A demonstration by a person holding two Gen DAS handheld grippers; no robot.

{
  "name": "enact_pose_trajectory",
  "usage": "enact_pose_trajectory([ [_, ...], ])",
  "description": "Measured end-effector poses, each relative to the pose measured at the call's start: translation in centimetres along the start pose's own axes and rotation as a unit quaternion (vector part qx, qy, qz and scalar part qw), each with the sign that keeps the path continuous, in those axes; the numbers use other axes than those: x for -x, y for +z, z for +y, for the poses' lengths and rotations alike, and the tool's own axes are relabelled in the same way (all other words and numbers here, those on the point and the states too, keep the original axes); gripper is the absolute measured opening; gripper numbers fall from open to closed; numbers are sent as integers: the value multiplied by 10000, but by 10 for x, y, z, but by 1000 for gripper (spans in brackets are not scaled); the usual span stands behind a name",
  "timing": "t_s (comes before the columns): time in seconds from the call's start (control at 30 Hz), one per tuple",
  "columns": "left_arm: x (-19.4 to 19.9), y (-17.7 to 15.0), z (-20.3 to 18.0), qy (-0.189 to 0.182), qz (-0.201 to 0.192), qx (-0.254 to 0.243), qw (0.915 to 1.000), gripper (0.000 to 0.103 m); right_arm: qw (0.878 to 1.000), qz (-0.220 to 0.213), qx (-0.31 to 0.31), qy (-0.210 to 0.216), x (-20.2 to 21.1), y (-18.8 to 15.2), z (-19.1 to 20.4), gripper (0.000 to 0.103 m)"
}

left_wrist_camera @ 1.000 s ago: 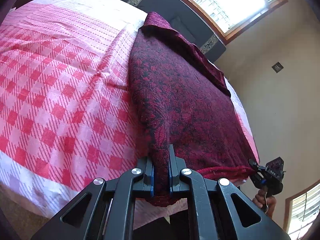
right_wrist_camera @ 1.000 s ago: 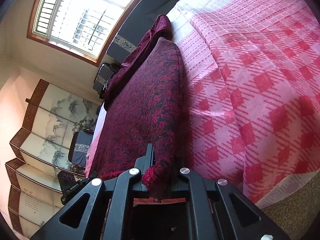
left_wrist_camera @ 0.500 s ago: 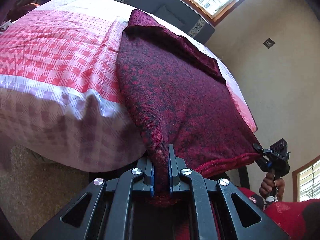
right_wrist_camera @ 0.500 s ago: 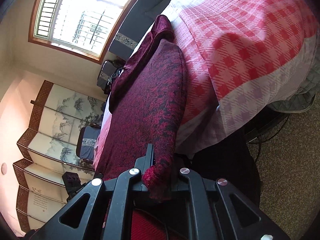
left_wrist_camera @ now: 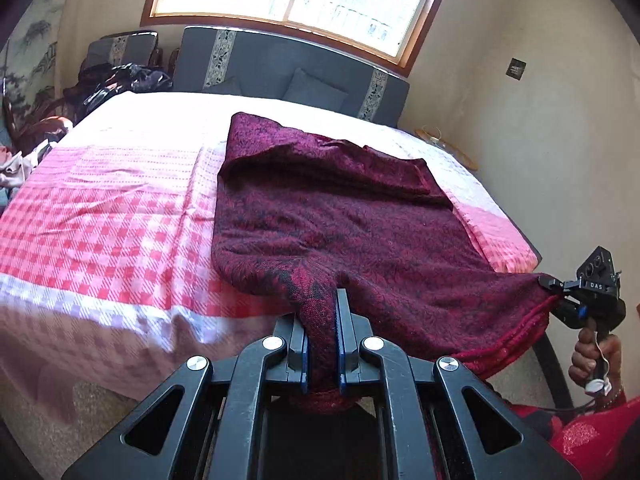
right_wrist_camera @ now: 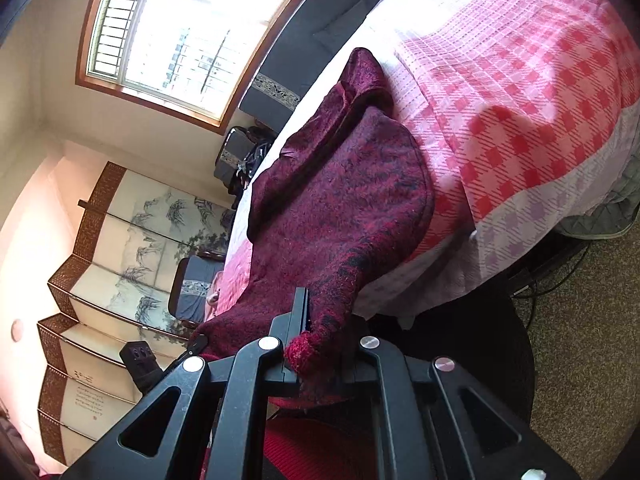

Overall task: Fold small clothes
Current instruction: 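Grasp the hem with the left gripper while the right gripper holds the hem, then lift the hem and fold it toward the collar with both grippers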

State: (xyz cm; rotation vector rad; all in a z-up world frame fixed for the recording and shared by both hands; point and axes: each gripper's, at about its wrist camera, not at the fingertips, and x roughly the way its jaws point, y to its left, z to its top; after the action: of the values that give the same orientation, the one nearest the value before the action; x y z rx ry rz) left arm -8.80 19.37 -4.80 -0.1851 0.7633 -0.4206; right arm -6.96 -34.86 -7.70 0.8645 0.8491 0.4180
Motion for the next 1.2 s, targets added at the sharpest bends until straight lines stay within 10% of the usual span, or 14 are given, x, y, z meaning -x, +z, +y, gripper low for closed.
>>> enact_pose_trajectory([
  [0.57,-42,83,-12,466,-724,-526,9949,10,9989,-249,401,-72,-48,133,27,8],
  [1.2,-124,131,23,514,-395,-56,9979,10,9994,-20,214,-278,-116,189,5,8],
])
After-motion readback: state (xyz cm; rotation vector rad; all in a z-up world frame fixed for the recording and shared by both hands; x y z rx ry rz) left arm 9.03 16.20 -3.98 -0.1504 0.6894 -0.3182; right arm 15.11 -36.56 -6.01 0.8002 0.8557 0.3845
